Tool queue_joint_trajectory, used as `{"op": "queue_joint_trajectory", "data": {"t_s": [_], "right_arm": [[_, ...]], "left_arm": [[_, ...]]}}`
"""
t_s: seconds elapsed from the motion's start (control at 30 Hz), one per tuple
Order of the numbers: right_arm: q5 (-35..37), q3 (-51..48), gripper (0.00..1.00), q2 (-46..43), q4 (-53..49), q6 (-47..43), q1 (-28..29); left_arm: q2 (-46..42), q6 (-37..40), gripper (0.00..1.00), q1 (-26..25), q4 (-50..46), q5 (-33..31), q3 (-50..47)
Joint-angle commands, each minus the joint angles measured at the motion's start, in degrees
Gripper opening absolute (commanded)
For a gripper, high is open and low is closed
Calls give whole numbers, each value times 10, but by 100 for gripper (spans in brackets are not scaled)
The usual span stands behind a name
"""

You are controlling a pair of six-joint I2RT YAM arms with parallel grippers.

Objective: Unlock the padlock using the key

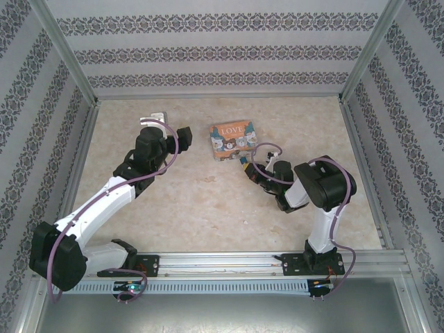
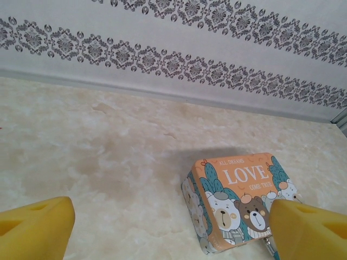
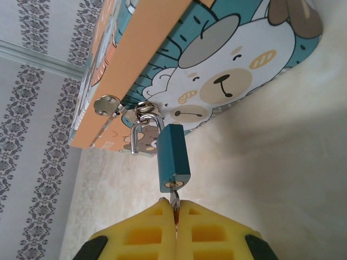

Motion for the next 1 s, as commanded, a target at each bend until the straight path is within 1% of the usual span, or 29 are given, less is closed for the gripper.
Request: {"op": "queue_joint_trajectory", "data": {"t_s": [0.0,0.07,0.13,0.17,0.47,0.63,0.73,0.83,0.9,0.97], "right_arm": [[16,10,0,-1,-42,15,-4],[17,13,5,-4,-52,14,-2],[16,15,16,-8,-57,12,-2],[17,16,19,-10,-61,12,-1],[34,18,30,-46,-108,-4,0],[51,15,39,-88,-155,-37,-1],[62,14,49,-117,-188,-63,-1],[70,11,60,-145,-211,-87,-2],[71,8,68,-159,-210,-100,-3],[70,5,74,-171,-204,-108,-5]], "left_arm": [[1,20,93,9,20,-10,17],[2,19,93,11,21,-10,16],[3,18,93,12,22,-10,17],[3,19,93,12,22,-10,17],[6,28,94,18,20,-8,24],[30,23,95,32,-4,22,47],[54,12,96,47,-19,65,66],[83,1,97,67,-17,128,83],[107,-2,98,80,-11,184,96],[129,-2,99,91,-12,224,111]]}}
